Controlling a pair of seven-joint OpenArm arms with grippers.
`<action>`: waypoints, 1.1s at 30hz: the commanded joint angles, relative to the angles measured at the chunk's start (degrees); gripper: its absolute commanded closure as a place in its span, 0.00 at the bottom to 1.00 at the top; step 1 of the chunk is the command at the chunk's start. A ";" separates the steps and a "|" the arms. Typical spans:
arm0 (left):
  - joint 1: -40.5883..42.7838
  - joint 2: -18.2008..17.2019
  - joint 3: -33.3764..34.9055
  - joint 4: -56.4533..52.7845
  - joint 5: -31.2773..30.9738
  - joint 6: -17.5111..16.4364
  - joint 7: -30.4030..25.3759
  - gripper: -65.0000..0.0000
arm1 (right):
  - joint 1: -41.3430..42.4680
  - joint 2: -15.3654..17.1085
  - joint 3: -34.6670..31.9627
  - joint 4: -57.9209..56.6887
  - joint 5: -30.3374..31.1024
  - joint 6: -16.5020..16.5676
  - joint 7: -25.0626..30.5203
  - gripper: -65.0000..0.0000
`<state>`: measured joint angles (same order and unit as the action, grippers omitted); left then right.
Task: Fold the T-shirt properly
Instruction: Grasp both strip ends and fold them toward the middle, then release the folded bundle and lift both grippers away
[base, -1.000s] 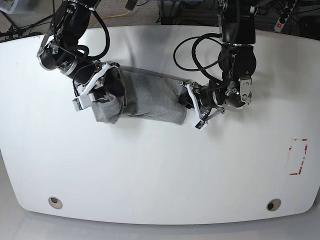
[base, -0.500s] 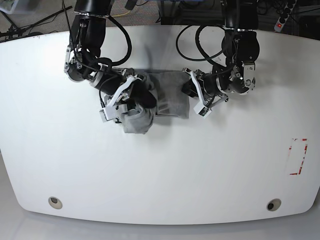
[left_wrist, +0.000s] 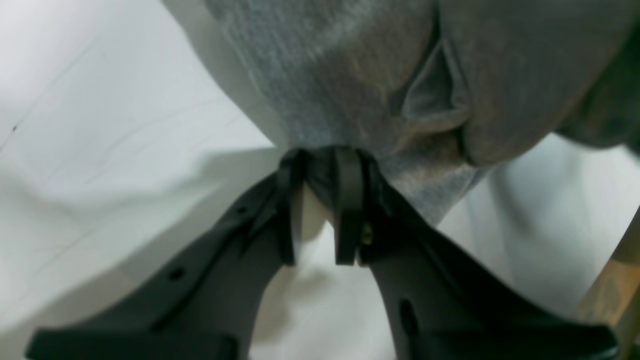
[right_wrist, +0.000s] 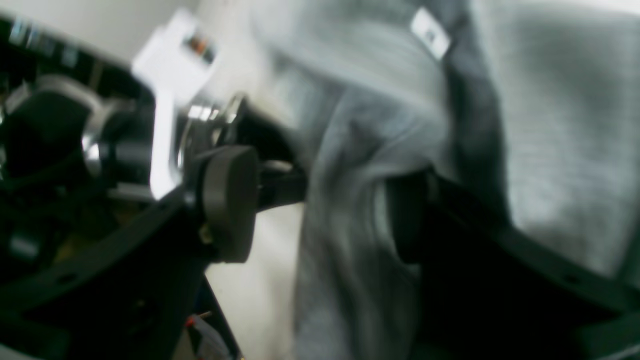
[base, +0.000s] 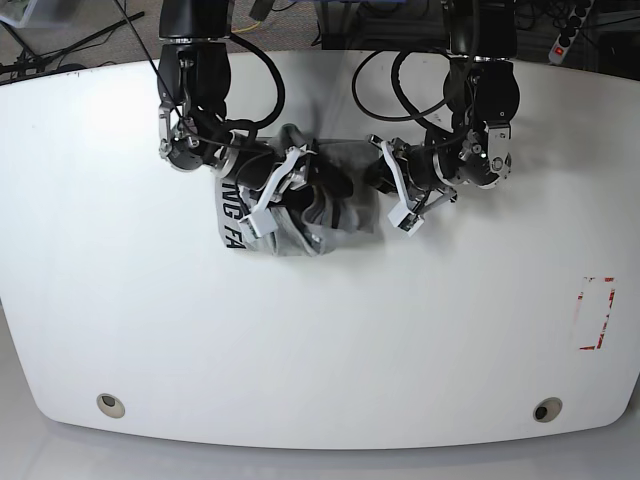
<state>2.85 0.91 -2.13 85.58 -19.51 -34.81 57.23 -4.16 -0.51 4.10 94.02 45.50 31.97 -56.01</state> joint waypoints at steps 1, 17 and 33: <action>0.36 -0.34 -4.15 0.09 -1.99 0.13 3.30 0.85 | 0.95 -1.11 -1.42 1.06 -1.32 -1.15 2.69 0.39; 1.85 -15.63 -12.68 0.09 -34.08 0.13 3.30 0.83 | -4.41 4.87 -6.25 16.97 -3.25 -5.11 2.25 0.39; 4.75 -23.37 -12.59 0.09 -37.42 0.13 3.30 0.83 | -6.17 9.70 -16.10 12.58 -3.52 -5.55 2.07 0.40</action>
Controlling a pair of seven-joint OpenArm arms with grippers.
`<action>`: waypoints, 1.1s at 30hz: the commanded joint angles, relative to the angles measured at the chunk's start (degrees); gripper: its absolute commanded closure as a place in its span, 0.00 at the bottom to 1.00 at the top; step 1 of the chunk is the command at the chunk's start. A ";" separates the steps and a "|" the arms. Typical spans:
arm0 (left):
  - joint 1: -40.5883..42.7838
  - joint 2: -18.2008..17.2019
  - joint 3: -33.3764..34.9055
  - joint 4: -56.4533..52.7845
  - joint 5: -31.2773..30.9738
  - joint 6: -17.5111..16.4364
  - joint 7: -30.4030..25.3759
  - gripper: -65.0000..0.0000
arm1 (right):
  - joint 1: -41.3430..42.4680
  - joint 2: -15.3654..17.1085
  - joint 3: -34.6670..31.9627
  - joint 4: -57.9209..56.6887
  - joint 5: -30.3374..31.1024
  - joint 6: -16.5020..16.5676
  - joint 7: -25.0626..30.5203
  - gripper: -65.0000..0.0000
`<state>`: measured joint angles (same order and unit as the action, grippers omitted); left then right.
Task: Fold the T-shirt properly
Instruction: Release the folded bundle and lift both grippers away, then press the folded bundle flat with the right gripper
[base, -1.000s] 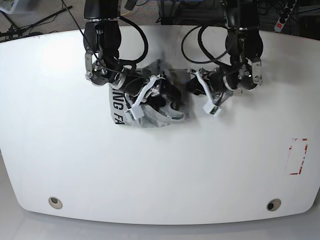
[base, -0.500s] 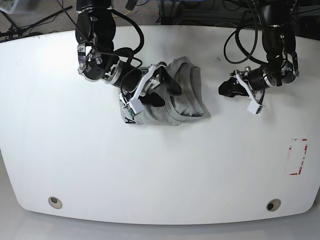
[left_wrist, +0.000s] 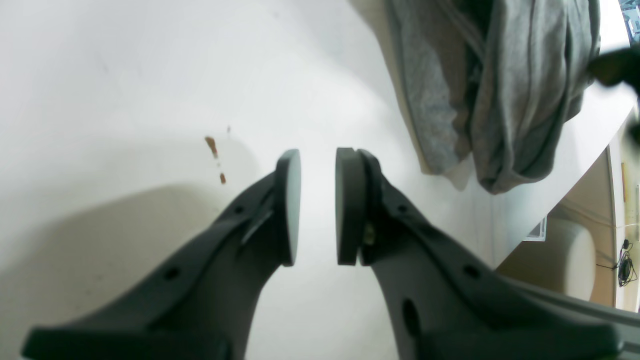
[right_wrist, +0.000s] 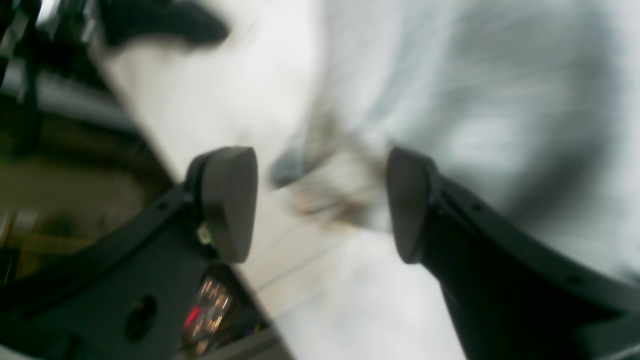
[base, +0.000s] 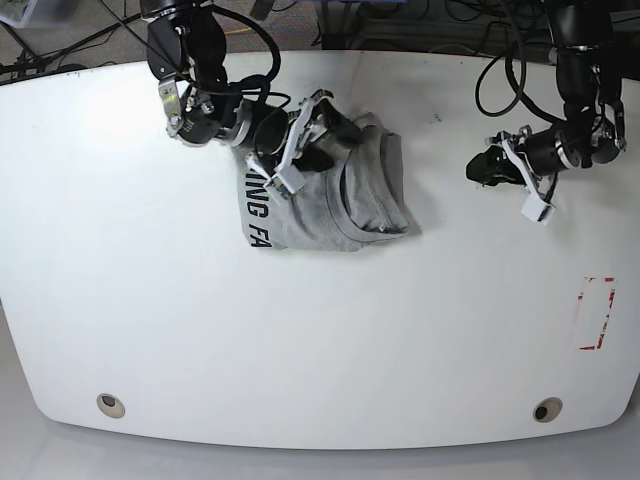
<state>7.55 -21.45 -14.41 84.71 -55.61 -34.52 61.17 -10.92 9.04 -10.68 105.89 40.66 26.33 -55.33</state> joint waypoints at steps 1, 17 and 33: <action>0.05 -1.01 -0.31 1.14 -1.31 -0.16 -0.64 0.83 | 0.59 0.24 -2.64 0.71 1.23 0.09 1.40 0.40; 3.57 -0.83 0.13 9.32 1.42 -0.16 -0.64 0.83 | 1.91 -3.02 -13.81 -1.31 -26.20 -5.54 4.12 0.40; 3.66 -0.75 0.13 9.32 3.97 -0.16 -0.64 0.83 | 1.47 -5.74 -13.72 -3.78 -34.47 -5.54 10.72 1.00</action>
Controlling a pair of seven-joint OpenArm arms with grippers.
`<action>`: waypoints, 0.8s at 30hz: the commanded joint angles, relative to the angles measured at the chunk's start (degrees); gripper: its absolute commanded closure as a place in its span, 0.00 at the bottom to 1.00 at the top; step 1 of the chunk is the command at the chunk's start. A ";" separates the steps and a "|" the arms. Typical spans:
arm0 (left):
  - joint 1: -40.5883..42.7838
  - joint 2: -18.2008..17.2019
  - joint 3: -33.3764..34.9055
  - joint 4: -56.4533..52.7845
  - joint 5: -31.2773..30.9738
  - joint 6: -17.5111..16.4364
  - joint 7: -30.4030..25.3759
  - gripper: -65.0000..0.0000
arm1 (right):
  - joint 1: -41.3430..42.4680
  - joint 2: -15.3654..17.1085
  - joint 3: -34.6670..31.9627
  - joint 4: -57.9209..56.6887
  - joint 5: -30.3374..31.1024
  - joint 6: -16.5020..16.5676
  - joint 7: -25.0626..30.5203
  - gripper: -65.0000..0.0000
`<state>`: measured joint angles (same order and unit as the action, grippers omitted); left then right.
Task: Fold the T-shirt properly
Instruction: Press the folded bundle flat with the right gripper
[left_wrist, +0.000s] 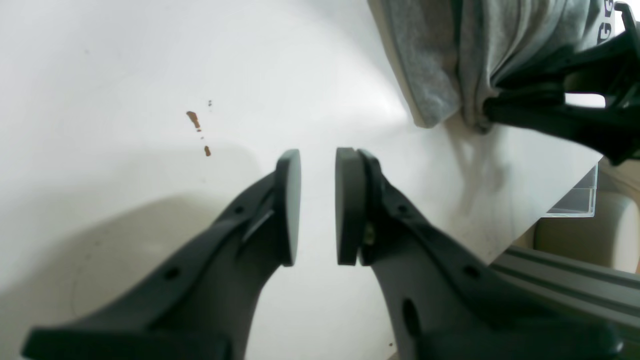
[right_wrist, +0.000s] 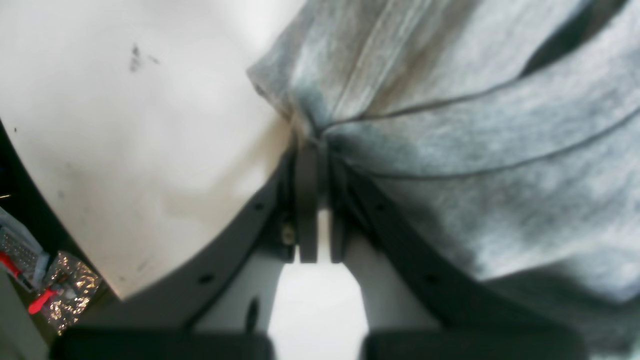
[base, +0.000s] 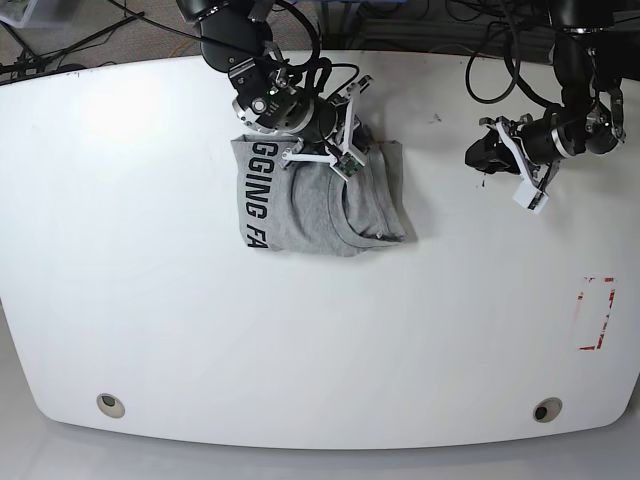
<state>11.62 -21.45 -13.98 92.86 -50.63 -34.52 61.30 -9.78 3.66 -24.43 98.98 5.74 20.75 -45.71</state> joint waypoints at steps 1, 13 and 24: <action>-0.41 -0.75 -0.31 1.16 -1.02 -0.16 -0.77 0.83 | -0.81 -0.36 0.03 4.80 0.46 0.04 1.01 1.00; -0.41 -0.75 -0.31 1.07 -1.02 -0.16 -0.77 0.83 | 0.07 -4.32 -0.06 12.63 0.55 0.57 -2.86 1.00; -0.41 -0.75 -0.31 1.16 -1.02 -0.16 -0.77 0.83 | 5.61 -8.80 -4.45 2.34 0.55 0.57 -2.95 0.97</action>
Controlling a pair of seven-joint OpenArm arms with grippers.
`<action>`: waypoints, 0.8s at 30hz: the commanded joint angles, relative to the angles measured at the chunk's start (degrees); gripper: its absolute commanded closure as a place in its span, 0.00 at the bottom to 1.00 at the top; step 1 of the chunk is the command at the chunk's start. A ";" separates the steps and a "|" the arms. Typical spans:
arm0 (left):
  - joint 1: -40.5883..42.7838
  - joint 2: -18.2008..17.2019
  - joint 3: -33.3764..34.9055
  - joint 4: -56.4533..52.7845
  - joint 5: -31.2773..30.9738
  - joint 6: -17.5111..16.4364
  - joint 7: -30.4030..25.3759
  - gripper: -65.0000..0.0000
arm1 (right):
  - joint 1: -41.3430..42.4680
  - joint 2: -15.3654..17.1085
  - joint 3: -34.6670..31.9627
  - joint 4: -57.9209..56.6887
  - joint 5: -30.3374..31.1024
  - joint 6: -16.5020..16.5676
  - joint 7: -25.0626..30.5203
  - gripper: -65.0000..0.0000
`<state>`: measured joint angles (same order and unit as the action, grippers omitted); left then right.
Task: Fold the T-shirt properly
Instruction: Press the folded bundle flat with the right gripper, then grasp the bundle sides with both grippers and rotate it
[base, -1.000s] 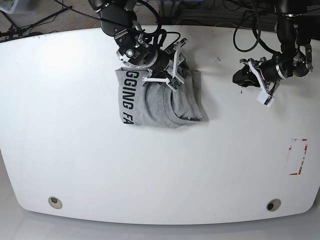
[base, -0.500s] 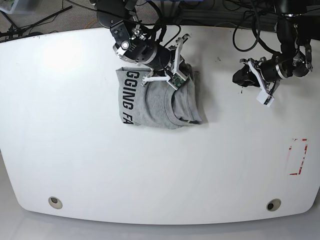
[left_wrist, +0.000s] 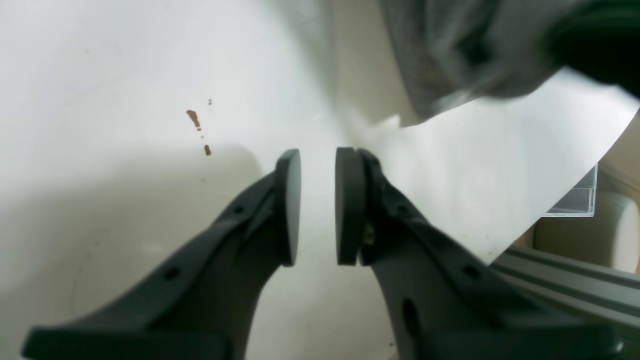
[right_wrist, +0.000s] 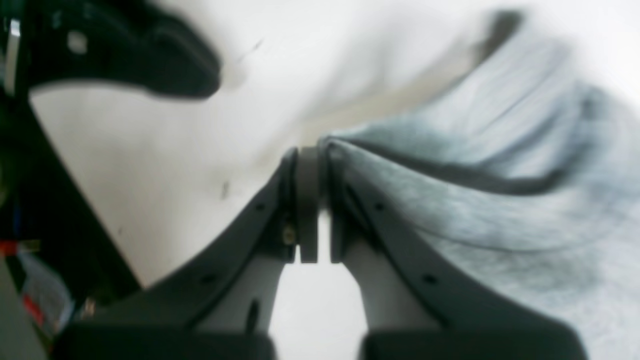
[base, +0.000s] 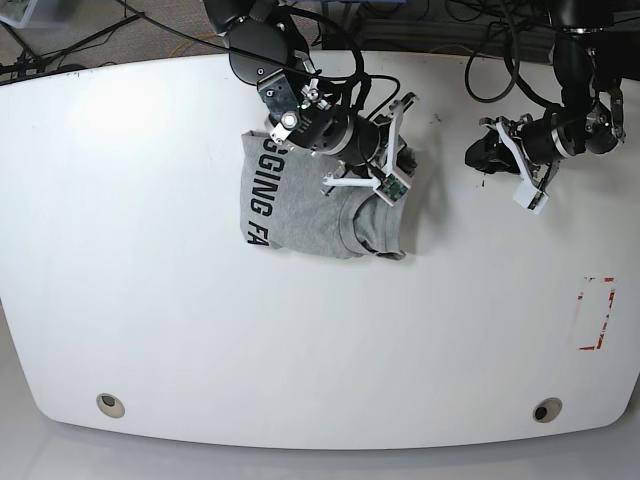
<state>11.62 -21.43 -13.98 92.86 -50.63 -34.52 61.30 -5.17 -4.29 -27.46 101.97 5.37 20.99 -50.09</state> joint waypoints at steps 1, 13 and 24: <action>-0.41 -0.77 -0.31 1.16 -1.02 -0.16 -0.77 0.83 | 1.34 -0.85 -2.47 -1.36 0.92 0.33 1.43 0.92; -0.76 -0.68 0.66 11.36 -1.02 -0.16 -0.77 0.82 | -0.68 2.23 -1.59 8.05 0.83 0.33 1.43 0.39; -5.33 0.29 16.04 12.86 1.01 0.11 -0.77 0.82 | 5.48 6.45 17.57 6.29 4.44 0.41 1.87 0.39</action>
<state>6.83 -21.34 0.71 104.81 -49.98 -34.35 61.41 -1.50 1.61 -12.21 108.47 6.85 20.95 -49.67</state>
